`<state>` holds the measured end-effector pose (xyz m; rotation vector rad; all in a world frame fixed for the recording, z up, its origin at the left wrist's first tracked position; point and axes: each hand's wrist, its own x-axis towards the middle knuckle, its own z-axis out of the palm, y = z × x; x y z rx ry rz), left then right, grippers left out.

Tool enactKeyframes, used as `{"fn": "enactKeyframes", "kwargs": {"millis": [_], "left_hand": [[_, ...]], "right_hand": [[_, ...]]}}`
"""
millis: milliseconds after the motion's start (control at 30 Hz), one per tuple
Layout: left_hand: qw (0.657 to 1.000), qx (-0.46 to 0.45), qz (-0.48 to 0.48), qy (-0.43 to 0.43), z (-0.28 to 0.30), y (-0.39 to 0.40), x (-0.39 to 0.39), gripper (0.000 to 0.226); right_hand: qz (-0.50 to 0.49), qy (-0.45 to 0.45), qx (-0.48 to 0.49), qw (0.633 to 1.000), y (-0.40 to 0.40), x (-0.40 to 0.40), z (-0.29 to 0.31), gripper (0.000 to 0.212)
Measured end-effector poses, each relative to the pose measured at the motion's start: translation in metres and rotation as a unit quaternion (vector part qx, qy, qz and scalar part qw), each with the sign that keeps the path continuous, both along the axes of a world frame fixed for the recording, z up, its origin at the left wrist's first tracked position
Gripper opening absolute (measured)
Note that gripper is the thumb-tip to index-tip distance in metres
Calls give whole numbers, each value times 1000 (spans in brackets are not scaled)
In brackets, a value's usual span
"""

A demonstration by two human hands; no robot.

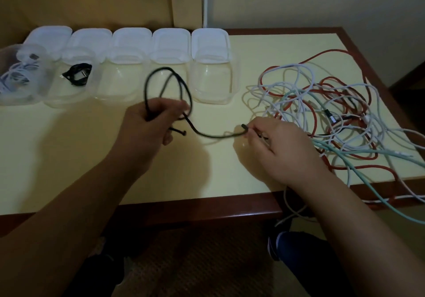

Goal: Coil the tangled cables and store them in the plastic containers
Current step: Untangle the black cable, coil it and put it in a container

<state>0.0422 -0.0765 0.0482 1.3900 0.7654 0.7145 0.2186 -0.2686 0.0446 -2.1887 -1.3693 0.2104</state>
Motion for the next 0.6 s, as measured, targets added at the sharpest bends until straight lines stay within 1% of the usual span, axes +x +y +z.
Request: {"fn": "enactKeyframes", "kwargs": {"millis": [67, 133, 200, 267, 333, 400, 533, 600], "left_hand": [[998, 24, -56, 13, -1, -13, 2, 8], [991, 80, -105, 28, -4, -24, 4, 9], [978, 147, -142, 42, -9, -31, 6, 8], [966, 189, -172, 45, -16, -37, 7, 20], [954, 235, -178, 48, -19, -40, 8, 34], [940, 291, -166, 58, -20, -43, 8, 38], [929, 340, -132, 57, -17, -46, 11, 22], [937, 323, -122, 50, -15, -45, 10, 12]], "right_hand": [[16, 3, 5, 1000, 2, -2, -1, 27], [29, 0, 6, 1000, 4, -4, -3, 29], [43, -4, 14, 999, 4, -6, -5, 26], [52, -7, 26, 998, 4, -8, -6, 16], [58, -3, 27, 998, 4, -9, -6, 18], [64, 9, 21, 998, 4, -9, -8, 18], [76, 36, 37, 996, 3, -10, -3, 14], [73, 43, 27, 996, 2, -9, -2, 15]]}}
